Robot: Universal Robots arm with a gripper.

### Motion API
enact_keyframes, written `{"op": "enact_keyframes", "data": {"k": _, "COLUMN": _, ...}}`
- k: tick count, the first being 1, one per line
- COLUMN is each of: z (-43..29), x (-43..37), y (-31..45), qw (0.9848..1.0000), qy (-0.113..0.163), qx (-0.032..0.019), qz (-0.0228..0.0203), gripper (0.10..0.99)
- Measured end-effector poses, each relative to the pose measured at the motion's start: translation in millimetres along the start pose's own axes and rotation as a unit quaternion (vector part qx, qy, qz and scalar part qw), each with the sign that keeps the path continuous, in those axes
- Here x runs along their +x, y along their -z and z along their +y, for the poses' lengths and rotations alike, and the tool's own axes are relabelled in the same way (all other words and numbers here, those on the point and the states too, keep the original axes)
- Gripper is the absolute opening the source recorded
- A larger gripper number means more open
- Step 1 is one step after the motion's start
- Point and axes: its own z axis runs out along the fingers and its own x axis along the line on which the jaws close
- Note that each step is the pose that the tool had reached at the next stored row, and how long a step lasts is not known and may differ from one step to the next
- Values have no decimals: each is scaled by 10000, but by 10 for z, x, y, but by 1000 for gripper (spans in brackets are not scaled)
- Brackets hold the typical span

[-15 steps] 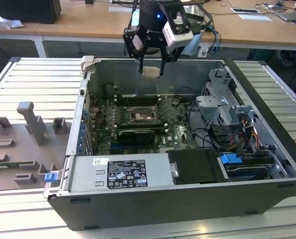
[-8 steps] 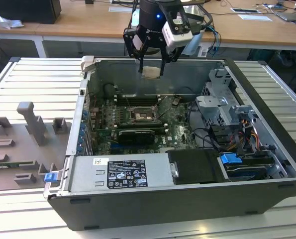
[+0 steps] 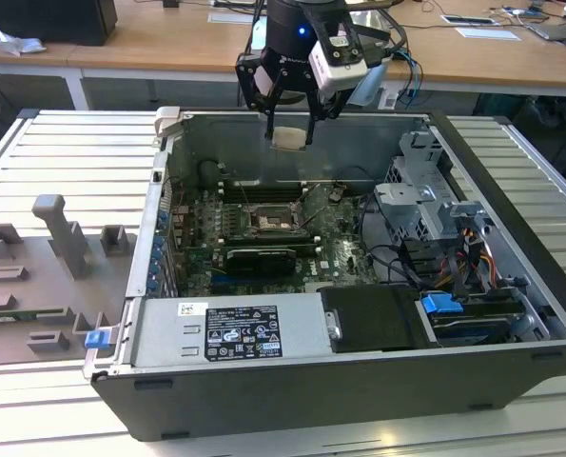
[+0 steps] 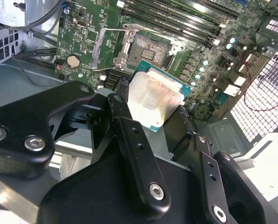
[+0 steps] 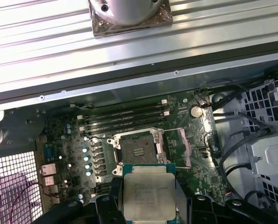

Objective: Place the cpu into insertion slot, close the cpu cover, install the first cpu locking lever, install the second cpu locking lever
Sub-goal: 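Place the cpu into insertion slot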

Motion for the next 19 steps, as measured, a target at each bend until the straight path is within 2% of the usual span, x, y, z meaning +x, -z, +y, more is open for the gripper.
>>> {"op": "enact_keyframes", "data": {"k": 19, "z": 0, "x": 0, "y": 0, "qw": 9997, "qy": -263, "qx": -5, "qz": -24, "gripper": 541}}
